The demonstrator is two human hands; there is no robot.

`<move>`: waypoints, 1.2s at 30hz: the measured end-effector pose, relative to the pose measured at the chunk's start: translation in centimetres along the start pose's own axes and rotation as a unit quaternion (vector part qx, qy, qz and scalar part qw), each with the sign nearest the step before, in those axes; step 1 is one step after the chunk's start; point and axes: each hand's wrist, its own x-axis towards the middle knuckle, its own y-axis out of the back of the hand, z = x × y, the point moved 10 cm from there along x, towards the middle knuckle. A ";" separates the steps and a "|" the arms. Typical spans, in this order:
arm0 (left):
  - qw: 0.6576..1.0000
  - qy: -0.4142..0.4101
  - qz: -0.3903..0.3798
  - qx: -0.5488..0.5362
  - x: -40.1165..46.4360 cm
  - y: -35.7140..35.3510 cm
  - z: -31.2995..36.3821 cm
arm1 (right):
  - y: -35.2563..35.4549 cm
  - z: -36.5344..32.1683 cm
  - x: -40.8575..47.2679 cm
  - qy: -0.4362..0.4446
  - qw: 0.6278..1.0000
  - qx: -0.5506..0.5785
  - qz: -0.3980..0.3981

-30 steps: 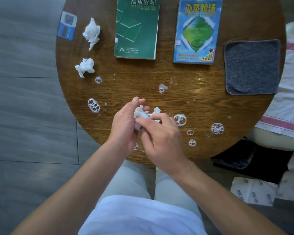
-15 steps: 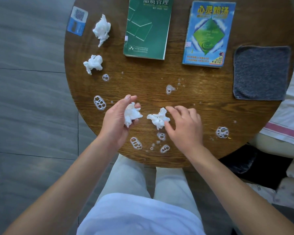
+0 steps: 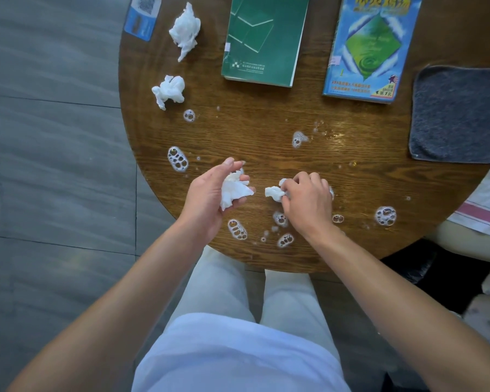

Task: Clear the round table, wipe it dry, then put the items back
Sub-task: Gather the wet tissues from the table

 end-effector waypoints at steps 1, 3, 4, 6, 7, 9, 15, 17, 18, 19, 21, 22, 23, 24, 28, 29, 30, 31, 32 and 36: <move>1.000 0.002 -0.001 0.001 -0.1 0.0 0.0 | 0.5 0.0 0.1 -0.002 1.000 0.020 0.008; 1.000 0.003 0.001 0.010 0.0 0.0 0.0 | 2.4 -0.3 0.1 -0.001 0.997 0.074 0.039; 1.000 0.002 0.003 0.016 0.1 0.0 0.0 | 3.6 -0.6 0.1 0.002 0.993 0.100 0.058; 1.000 0.000 0.005 0.024 0.2 -0.1 0.0 | 6.5 -1.3 -0.3 0.011 0.985 0.146 0.089; 1.000 -0.001 0.004 0.025 0.2 -0.3 0.1 | 8.0 -1.7 -0.5 0.016 0.980 0.168 0.103; 1.000 -0.003 -0.007 0.017 -0.1 -1.0 0.2 | 11.1 -3.0 -1.3 0.032 0.969 0.209 0.127; 0.995 0.009 -0.069 -0.076 -1.9 -3.2 -0.1 | 15.2 -8.2 -3.8 0.127 0.946 0.250 0.161; 0.992 0.007 -0.083 -0.098 -2.3 -3.8 0.7 | 15.1 -9.0 -4.3 0.148 0.942 0.247 0.171; 0.991 0.001 -0.089 -0.101 -2.5 -4.1 1.2 | 15.1 -9.2 -4.5 0.155 0.940 0.247 0.179; 0.990 -0.006 -0.096 -0.104 -2.7 -4.5 1.6 | 15.2 -9.5 -4.7 0.159 0.938 0.247 0.185; 0.989 -0.014 -0.104 -0.105 -2.9 -5.0 1.9 | 15.1 -9.8 -4.9 0.164 0.939 0.237 0.189; 0.989 -0.014 -0.107 -0.101 -2.9 -5.2 1.7 | 15.0 -10.0 -4.9 0.166 0.941 0.229 0.187; 0.989 -0.013 -0.111 -0.099 -2.9 -5.3 1.5 | 14.9 -10.2 -4.8 0.168 0.944 0.217 0.184; 0.988 -0.012 -0.116 -0.102 -2.9 -5.4 1.3 | 14.9 -10.4 -4.8 0.171 0.947 0.204 0.180; 0.980 -0.015 -0.130 -0.148 -2.5 -4.9 1.0 | 15.7 -11.2 -5.4 0.180 0.956 0.147 0.177; 0.979 -0.013 -0.132 -0.157 -2.3 -4.8 1.0 | 16.0 -11.3 -5.6 0.178 0.957 0.146 0.179; 0.978 -0.012 -0.131 -0.163 -2.2 -4.7 1.0 | 16.4 -11.2 -5.7 0.174 0.956 0.152 0.183; 0.978 -0.013 -0.125 -0.167 -2.0 -4.4 1.1 | 16.8 -10.9 -5.9 0.170 0.953 0.162 0.189; 0.979 -0.019 -0.116 -0.168 -1.9 -4.2 1.3 | 17.4 -10.5 -5.9 0.165 0.950 0.176 0.196; 0.980 -0.042 -0.103 -0.164 -2.2 -3.5 2.2 | 19.7 -8.5 -5.9 0.147 0.940 0.217 0.219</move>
